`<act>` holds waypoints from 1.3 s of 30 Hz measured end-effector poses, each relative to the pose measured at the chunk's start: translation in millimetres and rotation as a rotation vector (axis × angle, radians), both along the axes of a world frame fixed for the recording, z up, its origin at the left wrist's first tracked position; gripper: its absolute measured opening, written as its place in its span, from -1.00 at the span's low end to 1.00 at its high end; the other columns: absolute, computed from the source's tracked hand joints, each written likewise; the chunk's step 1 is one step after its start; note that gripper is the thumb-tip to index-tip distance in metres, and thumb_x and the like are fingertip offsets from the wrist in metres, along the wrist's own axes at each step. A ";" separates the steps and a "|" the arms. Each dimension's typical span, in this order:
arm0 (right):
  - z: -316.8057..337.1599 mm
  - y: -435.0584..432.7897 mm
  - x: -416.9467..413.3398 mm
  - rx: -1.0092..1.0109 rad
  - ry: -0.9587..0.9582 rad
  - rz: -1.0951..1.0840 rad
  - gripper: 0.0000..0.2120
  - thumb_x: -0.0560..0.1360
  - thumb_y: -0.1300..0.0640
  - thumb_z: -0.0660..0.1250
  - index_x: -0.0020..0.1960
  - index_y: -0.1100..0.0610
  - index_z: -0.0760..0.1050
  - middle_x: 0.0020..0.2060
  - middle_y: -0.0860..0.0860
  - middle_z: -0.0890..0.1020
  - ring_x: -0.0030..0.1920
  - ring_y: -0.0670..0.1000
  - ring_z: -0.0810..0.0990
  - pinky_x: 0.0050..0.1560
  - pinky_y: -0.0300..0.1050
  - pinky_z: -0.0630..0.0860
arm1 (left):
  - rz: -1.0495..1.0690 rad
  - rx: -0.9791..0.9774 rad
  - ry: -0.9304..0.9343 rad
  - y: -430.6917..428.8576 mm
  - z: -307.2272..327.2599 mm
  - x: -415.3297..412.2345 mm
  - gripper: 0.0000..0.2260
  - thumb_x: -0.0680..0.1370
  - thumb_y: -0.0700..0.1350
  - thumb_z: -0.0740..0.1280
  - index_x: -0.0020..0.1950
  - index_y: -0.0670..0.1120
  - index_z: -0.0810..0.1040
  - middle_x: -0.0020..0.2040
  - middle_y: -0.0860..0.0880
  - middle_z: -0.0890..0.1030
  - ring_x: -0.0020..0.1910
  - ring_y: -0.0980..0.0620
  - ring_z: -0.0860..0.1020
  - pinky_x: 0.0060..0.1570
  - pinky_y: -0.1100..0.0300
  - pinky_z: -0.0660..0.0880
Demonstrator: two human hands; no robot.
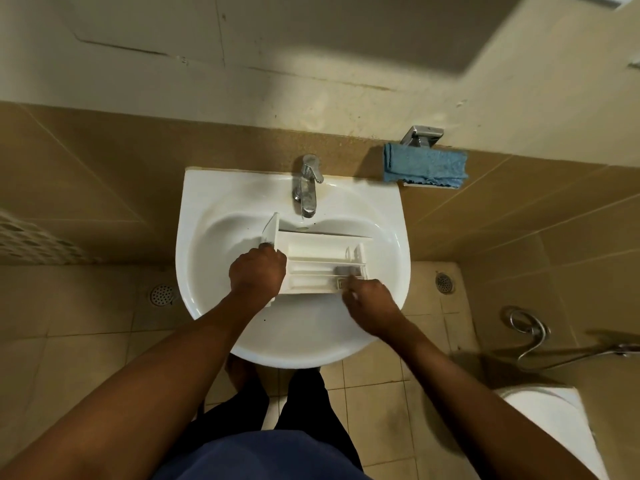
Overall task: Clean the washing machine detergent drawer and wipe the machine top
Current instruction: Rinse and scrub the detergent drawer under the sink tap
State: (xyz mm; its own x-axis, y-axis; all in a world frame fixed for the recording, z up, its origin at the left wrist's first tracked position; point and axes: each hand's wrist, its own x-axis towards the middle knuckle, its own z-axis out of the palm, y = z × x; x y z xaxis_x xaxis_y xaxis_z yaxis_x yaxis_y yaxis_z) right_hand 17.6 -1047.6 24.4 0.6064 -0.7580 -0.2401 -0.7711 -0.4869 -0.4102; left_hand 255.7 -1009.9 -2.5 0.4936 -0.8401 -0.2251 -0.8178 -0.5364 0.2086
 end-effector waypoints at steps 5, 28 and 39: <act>5.4 -8.7 -11.8 -0.011 0.097 0.079 -0.74 0.62 0.10 0.24 0.19 0.19 0.60 -0.02 0.15 0.72 -0.12 0.16 0.69 -0.06 -0.10 0.57 | 0.001 0.034 0.028 0.0 1.4 0.0 -0.68 0.68 -0.01 0.11 0.06 -0.16 0.58 -0.04 -0.17 0.68 -0.05 -0.23 0.66 -0.14 0.09 0.49; -11.7 -109.1 147.2 1.427 -1.316 -1.035 -0.56 0.58 0.22 0.06 0.29 0.52 0.42 0.12 0.42 0.61 0.12 0.37 0.65 0.09 0.22 0.65 | -0.024 0.085 -0.047 -0.5 2.3 -1.2 -0.66 0.69 0.07 0.06 0.13 -0.11 0.52 -0.04 -0.10 0.68 -0.06 -0.16 0.68 -0.24 0.13 0.33; -12.3 -109.4 149.5 1.491 -1.307 -0.995 -0.54 0.58 0.22 -0.01 0.30 0.53 0.39 -0.02 0.40 0.64 0.12 0.38 0.63 0.13 0.24 0.63 | -0.015 0.064 -0.044 -1.1 0.4 -0.3 -0.68 0.69 0.07 0.08 0.16 -0.09 0.53 -0.04 -0.11 0.70 -0.04 -0.17 0.68 -0.23 0.14 0.32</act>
State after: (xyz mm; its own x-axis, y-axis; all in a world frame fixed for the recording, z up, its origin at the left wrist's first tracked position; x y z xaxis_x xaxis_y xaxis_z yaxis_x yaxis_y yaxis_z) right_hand 167.1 -1157.1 12.1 0.5121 -0.5394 -0.6685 0.4327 0.8343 -0.3418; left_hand 255.4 -1011.0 -2.1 0.4914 -0.8321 -0.2572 -0.8336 -0.5349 0.1378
